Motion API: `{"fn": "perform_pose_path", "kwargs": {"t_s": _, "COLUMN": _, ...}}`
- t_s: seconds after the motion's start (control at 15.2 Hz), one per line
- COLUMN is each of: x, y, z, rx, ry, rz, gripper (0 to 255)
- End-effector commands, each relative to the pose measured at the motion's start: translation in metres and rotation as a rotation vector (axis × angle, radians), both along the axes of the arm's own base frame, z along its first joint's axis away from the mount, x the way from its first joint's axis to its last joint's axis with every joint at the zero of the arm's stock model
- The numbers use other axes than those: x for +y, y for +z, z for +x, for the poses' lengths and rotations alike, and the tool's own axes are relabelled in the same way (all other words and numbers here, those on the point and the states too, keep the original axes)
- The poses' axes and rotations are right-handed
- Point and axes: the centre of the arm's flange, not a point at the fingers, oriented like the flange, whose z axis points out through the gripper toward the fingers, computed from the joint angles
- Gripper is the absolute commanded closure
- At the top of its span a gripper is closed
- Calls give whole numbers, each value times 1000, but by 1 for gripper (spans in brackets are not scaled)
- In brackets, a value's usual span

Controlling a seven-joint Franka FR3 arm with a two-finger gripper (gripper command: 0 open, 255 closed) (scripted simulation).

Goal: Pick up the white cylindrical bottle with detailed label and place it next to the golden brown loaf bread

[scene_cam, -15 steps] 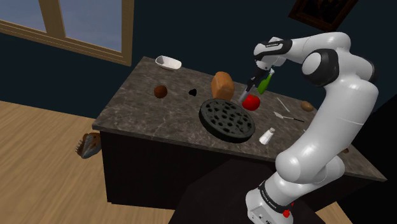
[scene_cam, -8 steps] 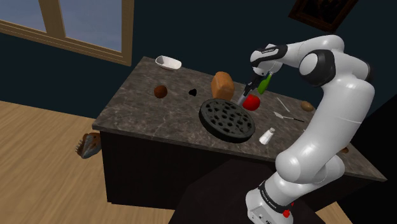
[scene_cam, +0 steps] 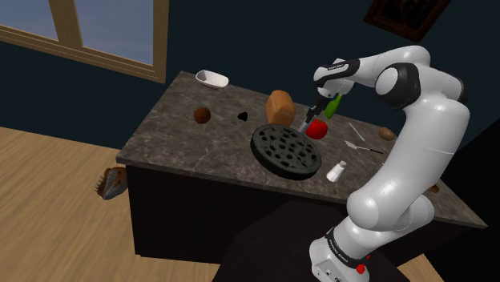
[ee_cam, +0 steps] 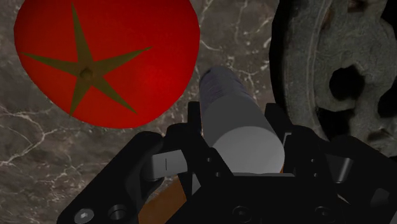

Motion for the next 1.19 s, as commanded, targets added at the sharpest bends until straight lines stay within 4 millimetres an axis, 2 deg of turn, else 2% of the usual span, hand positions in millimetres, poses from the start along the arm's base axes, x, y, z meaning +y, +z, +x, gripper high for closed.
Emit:
{"fn": "perform_pose_path", "kwargs": {"t_s": 0.0, "x": 0, "y": 0, "z": 0, "rx": 0, "ry": 0, "rz": 0, "gripper": 255}}
{"fn": "perform_pose_path", "kwargs": {"t_s": 0.07, "x": 0, "y": 0, "z": 0, "rx": 0, "ry": 0, "rz": 0, "gripper": 0}}
{"fn": "perform_pose_path", "kwargs": {"t_s": 0.4, "x": 0, "y": 0, "z": 0, "rx": 0, "ry": 0, "rz": 0, "gripper": 0}}
{"fn": "perform_pose_path", "kwargs": {"t_s": 0.66, "x": 0, "y": 50, "z": -1, "rx": 0, "ry": 0, "rz": 0, "gripper": 0}}
{"fn": "perform_pose_path", "kwargs": {"t_s": 1.12, "x": 0, "y": 50, "z": -1, "rx": 0, "ry": 0, "rz": 0, "gripper": 0}}
